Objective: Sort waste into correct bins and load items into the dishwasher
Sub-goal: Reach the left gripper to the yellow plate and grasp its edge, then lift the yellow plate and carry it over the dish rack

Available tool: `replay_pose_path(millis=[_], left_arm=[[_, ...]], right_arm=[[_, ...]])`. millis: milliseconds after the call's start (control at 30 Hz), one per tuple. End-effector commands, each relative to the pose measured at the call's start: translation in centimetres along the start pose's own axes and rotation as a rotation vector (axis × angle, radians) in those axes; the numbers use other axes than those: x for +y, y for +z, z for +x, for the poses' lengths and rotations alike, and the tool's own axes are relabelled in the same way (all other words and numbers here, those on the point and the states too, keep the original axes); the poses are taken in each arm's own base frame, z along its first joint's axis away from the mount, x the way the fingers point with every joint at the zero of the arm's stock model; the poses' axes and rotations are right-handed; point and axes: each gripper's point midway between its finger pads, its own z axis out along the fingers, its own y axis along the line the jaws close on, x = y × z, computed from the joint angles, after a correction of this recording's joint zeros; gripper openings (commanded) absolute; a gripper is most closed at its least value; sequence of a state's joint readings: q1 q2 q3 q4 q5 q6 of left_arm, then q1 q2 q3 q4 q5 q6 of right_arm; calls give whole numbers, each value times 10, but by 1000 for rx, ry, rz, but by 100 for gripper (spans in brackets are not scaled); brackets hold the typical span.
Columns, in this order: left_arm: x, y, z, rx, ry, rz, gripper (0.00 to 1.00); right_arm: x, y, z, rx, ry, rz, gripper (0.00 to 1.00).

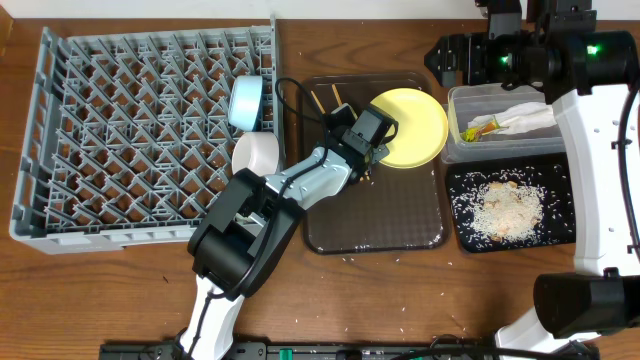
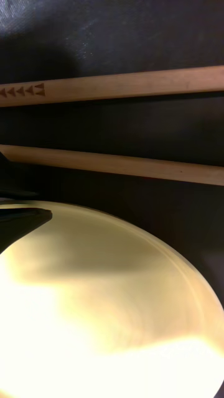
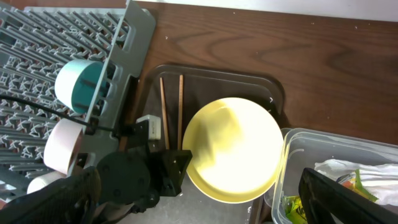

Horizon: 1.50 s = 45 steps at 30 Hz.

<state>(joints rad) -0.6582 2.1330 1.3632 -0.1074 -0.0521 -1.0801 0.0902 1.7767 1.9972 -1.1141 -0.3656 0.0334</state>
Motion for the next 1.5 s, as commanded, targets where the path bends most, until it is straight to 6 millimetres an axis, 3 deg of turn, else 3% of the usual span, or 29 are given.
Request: replay_pose_path(millis=[0,300,700,1100,1233,1467], left_arm=[[11,8,3,4,3,-34,8],[2,-3,-9,-5,36,-1,7],[-44,-69,-40,-75,154,140,8],[-22,-133,-122,-204,149,130,7],[-14,-170,-163,-301,180,144,8],[28,-229,-226,-449,176,83,7]], right_arm=[[5,-2,-2,-8,-7,-3,99],[5,-2,-2,-8,-7,-3,99],[5,-2,-2,-8,-7,-3,99],[5,-2,-2,-8,-7,-3,99],[5,-2,-2,-8,-7,-3,99],[5,-2,-2,-8,-7,-3,99]])
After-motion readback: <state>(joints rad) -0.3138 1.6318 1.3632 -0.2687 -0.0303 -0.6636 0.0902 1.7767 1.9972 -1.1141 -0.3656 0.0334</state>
